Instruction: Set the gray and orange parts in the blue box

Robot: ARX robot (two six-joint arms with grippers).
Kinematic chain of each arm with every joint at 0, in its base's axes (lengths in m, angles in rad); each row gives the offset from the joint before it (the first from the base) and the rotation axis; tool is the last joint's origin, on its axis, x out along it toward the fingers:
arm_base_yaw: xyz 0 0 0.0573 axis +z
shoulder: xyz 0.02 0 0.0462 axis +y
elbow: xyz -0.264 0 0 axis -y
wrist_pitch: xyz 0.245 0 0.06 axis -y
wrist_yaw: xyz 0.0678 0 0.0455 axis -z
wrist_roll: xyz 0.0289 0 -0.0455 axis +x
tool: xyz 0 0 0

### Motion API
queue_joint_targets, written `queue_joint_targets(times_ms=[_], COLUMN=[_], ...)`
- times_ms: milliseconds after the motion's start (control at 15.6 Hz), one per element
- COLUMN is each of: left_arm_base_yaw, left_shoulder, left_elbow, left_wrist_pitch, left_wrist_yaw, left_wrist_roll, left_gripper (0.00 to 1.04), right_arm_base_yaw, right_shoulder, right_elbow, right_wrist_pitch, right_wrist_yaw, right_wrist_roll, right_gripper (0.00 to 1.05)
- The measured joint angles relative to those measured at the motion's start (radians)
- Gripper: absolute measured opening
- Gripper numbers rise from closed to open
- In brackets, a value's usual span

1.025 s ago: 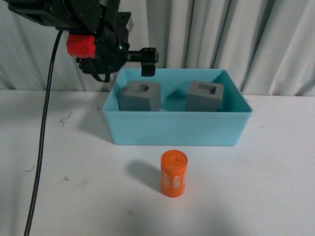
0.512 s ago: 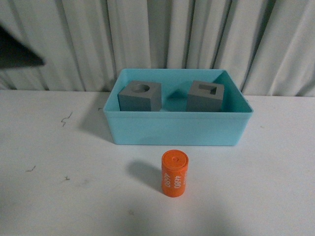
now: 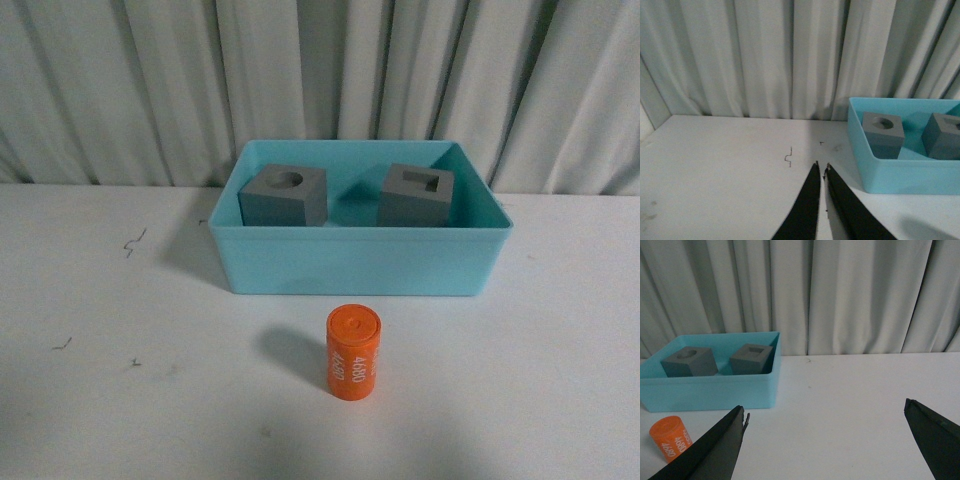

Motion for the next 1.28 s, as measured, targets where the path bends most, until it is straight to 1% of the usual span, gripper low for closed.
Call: queue_joint_targets(times_ms=[64,384,512,833,1281], left_arm_base_yaw=[-0.002,-0.004,-0.004,-0.004,-0.004], left_shoulder=[-0.055,-0.245,-0.279,-0.482,-0.67], left_elbow=[-0.021,-0.092,-0.132,-0.14,-0.14], left_wrist_pitch=[-0.016,-0.141,-0.117,-0.316,-0.497], left_wrist_yaw=[0.006,0.008,0.008,0.009,0.009], left_wrist_roll=[0.002,0.003,0.003,0.003,0.003], left_gripper=[0.02,0.02,0.02,0.02,0.02], right_arm_base_yaw=[0.0,0.0,0.0,0.0,0.0], right_shoulder=[0.0,0.0,0.0,0.0,0.0], right_elbow=[0.0,0.0,0.0,0.0,0.0], right_wrist_pitch=[0.0,0.0,0.0,0.0,0.0], right_wrist_yaw=[-0.001,-0.001,-0.001,-0.001,-0.001], right_wrist_roll=[0.0,0.0,0.0,0.0,0.0], right_gripper=[0.98,0.98,0.98,0.98,0.98])
